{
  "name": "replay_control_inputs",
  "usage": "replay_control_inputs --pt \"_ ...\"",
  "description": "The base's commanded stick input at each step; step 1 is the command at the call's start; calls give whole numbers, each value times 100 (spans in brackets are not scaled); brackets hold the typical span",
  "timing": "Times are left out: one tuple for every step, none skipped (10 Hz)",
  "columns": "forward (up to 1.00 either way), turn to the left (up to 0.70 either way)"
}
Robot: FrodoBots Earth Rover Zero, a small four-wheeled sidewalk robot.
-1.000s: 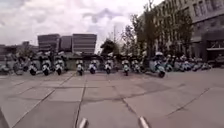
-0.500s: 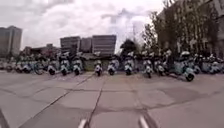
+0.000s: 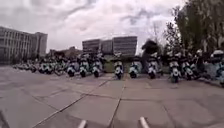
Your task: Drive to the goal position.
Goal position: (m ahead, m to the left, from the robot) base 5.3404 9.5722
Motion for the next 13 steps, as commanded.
replay_control_inputs --pt "70 35" --pt "70 35" --pt "70 35" --pt "70 35" --pt "70 35" --pt "70 35" --pt "70 35" --pt "70 35" --pt "70 35" --pt "70 35" --pt "70 35" --pt "70 35" --pt "70 35"
